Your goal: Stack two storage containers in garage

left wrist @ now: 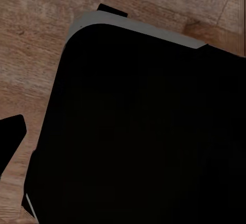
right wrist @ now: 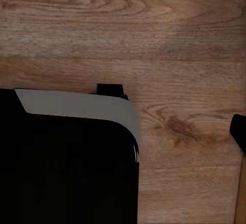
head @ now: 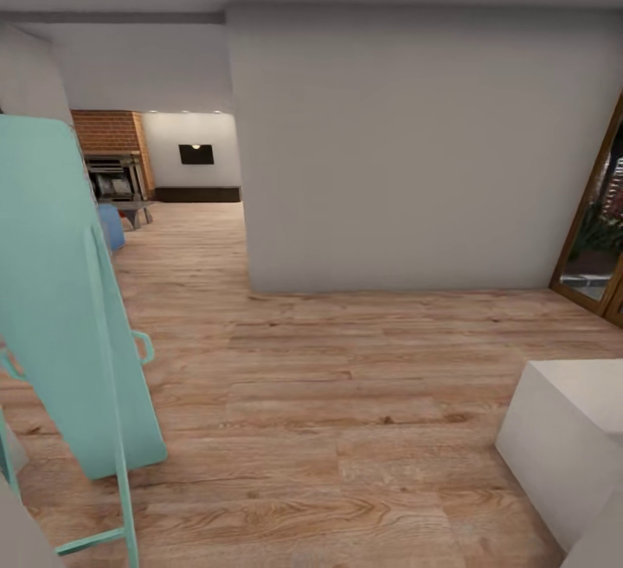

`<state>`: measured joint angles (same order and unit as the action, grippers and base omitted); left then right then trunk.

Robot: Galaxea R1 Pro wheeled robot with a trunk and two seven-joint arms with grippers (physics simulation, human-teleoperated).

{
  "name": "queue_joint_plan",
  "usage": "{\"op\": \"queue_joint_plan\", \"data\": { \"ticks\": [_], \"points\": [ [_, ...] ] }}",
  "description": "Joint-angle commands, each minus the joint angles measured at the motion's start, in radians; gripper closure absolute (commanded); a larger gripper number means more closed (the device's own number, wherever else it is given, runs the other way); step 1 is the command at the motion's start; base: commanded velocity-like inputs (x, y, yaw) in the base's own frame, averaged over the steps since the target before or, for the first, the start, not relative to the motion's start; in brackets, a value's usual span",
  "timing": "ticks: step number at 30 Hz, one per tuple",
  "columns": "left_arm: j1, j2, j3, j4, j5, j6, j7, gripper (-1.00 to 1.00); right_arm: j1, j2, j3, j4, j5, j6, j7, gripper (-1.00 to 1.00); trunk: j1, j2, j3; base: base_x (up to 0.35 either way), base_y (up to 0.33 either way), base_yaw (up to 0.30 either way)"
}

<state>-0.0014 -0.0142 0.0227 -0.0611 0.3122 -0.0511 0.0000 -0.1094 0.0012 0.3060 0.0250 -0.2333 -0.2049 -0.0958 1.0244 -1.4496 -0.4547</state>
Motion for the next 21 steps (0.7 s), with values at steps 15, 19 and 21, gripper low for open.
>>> {"op": "queue_joint_plan", "data": {
  "ticks": [15,19,21],
  "points": [
    [0.000,0.002,0.000,0.000,0.005,-0.001,0.000,-1.00,-0.001,-0.001,0.006,0.003,-0.008,-0.005,-0.001,-1.00,0.001,0.000,-0.001,0.323,0.000,0.000],
    [0.000,0.002,0.000,0.001,0.005,-0.001,0.000,-1.00,-0.001,0.000,0.008,0.003,-0.011,-0.004,-0.001,-1.00,0.001,0.000,-0.001,0.323,0.000,0.000],
    [0.000,0.002,0.000,0.001,0.004,-0.001,0.000,-1.00,-0.001,0.000,0.009,0.003,-0.011,-0.002,-0.001,-1.00,0.001,0.000,-0.001,0.323,0.000,0.000]
  ]
}}
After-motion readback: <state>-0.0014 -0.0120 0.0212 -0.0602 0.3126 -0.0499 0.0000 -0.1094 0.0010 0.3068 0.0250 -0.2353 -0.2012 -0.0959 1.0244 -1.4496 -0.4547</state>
